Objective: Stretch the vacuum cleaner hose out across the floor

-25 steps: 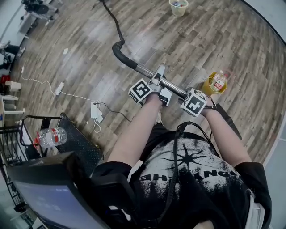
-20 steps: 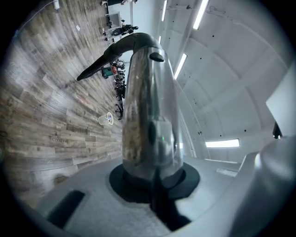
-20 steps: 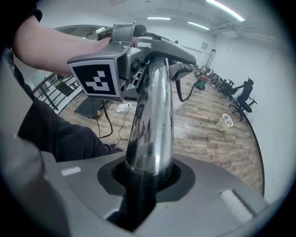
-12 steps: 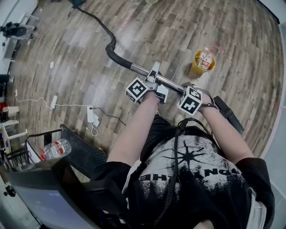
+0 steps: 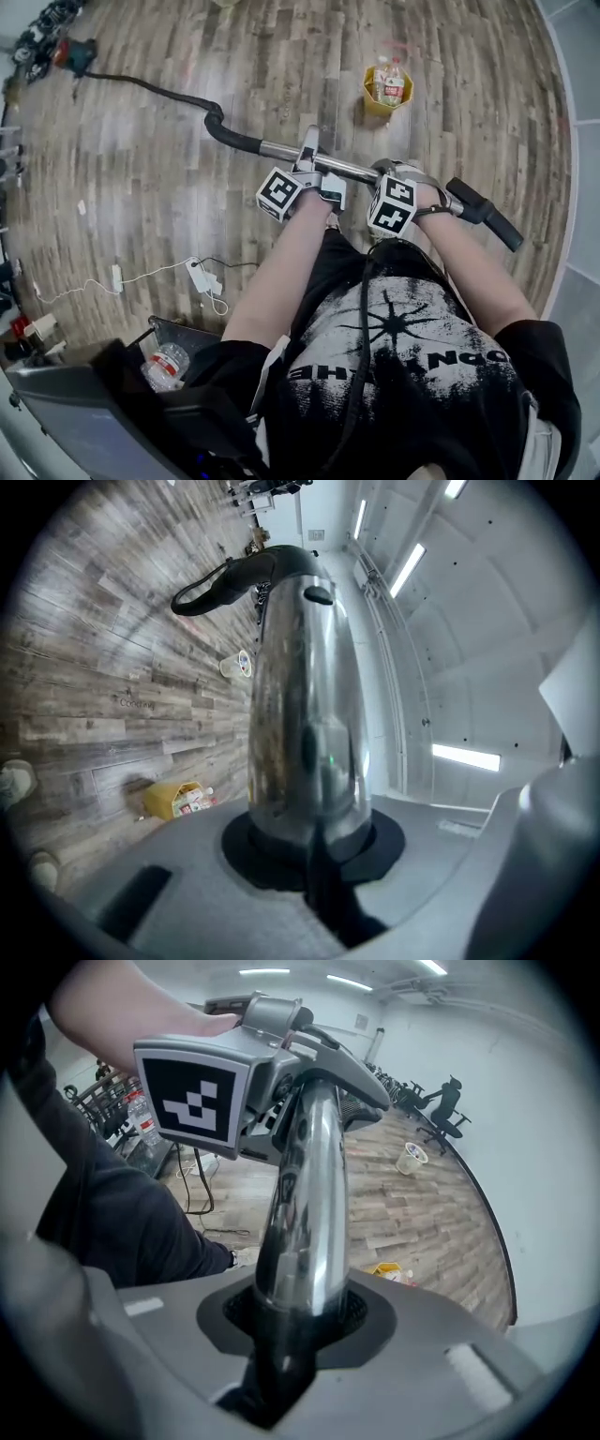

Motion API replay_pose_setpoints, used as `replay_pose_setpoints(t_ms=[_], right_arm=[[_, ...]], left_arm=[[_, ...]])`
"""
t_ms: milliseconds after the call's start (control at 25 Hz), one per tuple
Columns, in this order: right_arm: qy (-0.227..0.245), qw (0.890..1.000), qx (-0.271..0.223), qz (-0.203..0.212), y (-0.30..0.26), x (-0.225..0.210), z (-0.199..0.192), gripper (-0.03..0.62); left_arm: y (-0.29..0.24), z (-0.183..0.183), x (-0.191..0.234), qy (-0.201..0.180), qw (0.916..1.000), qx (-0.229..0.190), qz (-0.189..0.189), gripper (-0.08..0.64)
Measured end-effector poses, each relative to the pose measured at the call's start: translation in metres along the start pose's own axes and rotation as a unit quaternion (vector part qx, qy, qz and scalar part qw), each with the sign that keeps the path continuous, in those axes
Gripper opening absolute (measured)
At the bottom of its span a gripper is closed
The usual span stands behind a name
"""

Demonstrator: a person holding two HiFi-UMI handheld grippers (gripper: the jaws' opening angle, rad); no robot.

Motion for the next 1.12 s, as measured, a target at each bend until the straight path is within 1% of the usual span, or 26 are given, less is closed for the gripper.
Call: replay_pose_setpoints(t_ms=[200,360,480,640,760,880,1040,1120], right_arm=[[-0.029,0.999,0.013,0.003,-0.015,0.01,0.0,0.107],[-0.047,0.999,0.02,0.011,-0.029,0.015,-0.005,0.106],[-0.053,0.998,0.02,0.016,-0.036,0.014,-0.019,0.104],[-0.061,0.997,0.015,0.036,-0.042,0.017,-0.042,0.104],[-0.055,0.997,0.012,0.043,-0.044,0.011,-0.061,0.104],[-0.031,0.998,0.012,0.044,-0.048,0.006,-0.08,0.103],[-0.009,0.999,0.012,0.051,-0.053,0.006,-0.106,0.103],[-0.016,0.999,0.016,0.049,-0.055,-0.001,-0.119,0.103]], left_arm=[[-0.002,0.0,0.021,0.011,0.9994,0.03,0.014,0.043],[-0.006,-0.004,0.04,0.019,0.9984,0.046,0.026,0.043],[-0.013,-0.016,0.051,0.021,0.9979,0.051,0.034,0.043],[-0.017,-0.037,0.063,0.016,0.9977,0.05,0.043,0.047],[-0.024,-0.052,0.066,0.019,0.9982,0.04,0.04,0.085],[-0.026,-0.069,0.07,0.034,0.9984,0.024,0.037,0.101],[-0.024,-0.097,0.077,0.047,0.997,0.04,0.046,0.14],[-0.019,-0.111,0.086,0.043,0.9956,0.057,0.061,0.14]])
Point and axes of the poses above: the fingertips, and each gripper's own axes: y backward along the fingers, x to its left, z out of its top, the point moved 2 cm from there along y, backward along the fingers, and after that the axes turned 2 degrees about y, right-handed, at the moved point
